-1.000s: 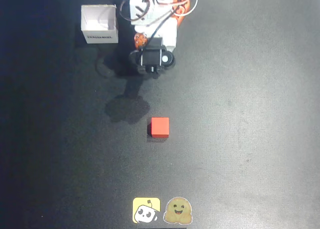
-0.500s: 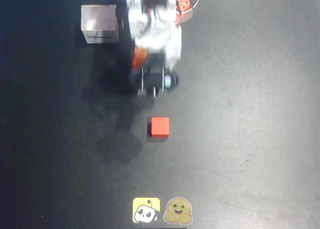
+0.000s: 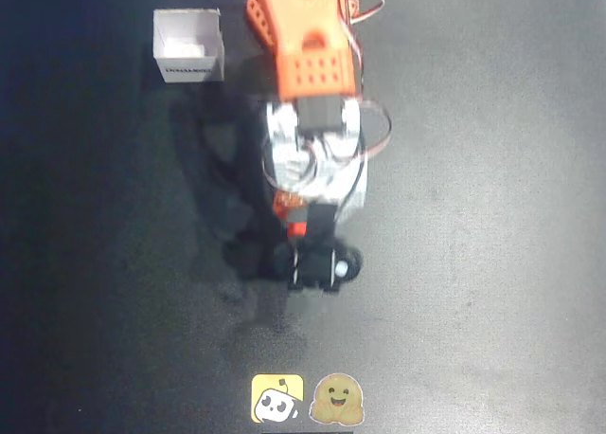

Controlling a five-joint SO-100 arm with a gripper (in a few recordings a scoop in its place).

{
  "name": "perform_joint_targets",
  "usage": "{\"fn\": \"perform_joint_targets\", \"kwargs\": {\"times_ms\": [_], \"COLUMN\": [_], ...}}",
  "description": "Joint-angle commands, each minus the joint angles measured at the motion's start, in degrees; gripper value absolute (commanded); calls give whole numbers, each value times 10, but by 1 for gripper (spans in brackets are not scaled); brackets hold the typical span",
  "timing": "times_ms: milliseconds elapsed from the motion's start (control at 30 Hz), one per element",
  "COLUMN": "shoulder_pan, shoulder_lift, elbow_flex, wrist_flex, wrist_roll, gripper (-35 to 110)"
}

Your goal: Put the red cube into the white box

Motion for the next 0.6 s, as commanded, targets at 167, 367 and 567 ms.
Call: {"fn": "perform_joint_targets", "kwargs": {"times_ms": [167, 367, 567], "shoulder_pan": [4, 11, 18], "shoulder_lift": [-40, -71, -92], "elbow_flex": [-40, -42, -31], "wrist_flex": [-42, -75, -112], "wrist_roll": [3, 2, 4], "gripper": [25, 25, 24]}}
